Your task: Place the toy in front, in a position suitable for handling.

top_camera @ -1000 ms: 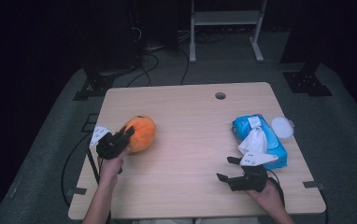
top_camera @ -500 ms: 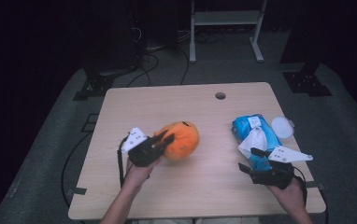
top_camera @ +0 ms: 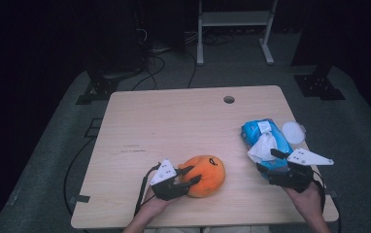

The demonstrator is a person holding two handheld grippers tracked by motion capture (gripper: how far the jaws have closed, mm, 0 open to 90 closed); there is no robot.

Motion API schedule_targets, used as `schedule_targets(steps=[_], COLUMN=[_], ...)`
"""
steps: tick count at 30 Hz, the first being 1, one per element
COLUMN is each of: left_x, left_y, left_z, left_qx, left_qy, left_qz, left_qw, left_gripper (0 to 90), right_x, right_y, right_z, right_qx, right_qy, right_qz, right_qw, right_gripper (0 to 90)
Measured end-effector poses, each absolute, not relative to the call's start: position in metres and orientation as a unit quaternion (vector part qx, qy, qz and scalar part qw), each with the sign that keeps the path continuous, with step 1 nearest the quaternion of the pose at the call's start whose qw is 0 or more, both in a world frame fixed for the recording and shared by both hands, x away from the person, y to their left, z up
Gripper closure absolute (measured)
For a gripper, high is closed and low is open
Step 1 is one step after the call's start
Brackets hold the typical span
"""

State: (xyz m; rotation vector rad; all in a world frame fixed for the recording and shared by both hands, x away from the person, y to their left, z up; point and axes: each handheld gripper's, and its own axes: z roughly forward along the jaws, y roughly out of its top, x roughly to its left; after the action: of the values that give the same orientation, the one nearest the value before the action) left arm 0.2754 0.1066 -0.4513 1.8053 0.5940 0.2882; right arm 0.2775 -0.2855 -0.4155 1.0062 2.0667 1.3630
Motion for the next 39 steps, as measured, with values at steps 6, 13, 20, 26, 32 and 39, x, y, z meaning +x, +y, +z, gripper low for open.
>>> schedule_targets(steps=[6,13,20,26,32,39], left_x=[0.273,0.272,0.267,0.265,0.267,0.266], left_y=[0.107,0.104,0.101,0.103,0.105,0.106], left_z=[-0.45,-0.451,-0.452,-0.451,-0.453,-0.453], left_qx=[0.782,0.787,0.789,0.793,0.789,0.789], left_qy=[0.231,0.222,0.212,0.205,0.211,0.211], left_qz=[0.122,0.137,0.168,0.179,0.174,0.175], left_qw=[0.566,0.559,0.551,0.545,0.55,0.549], left_gripper=[48.5,38.7,34.2,32.3,31.7,31.3], right_x=[0.303,0.34,0.344,0.344,0.341,0.323], right_y=[-0.294,-0.299,-0.3,-0.306,-0.31,-0.312], right_z=[-0.409,-0.429,-0.441,-0.442,-0.436,-0.414], right_qx=[0.38,0.398,0.413,0.445,0.446,0.418], right_qy=[0.743,0.762,0.772,0.756,0.75,0.742], right_qz=[0.485,0.446,0.412,0.425,0.439,0.478], right_qw=[0.259,0.249,0.251,0.225,0.216,0.215], right_gripper=[23.9,25.2,51.7,73.9,85.3,86.3])
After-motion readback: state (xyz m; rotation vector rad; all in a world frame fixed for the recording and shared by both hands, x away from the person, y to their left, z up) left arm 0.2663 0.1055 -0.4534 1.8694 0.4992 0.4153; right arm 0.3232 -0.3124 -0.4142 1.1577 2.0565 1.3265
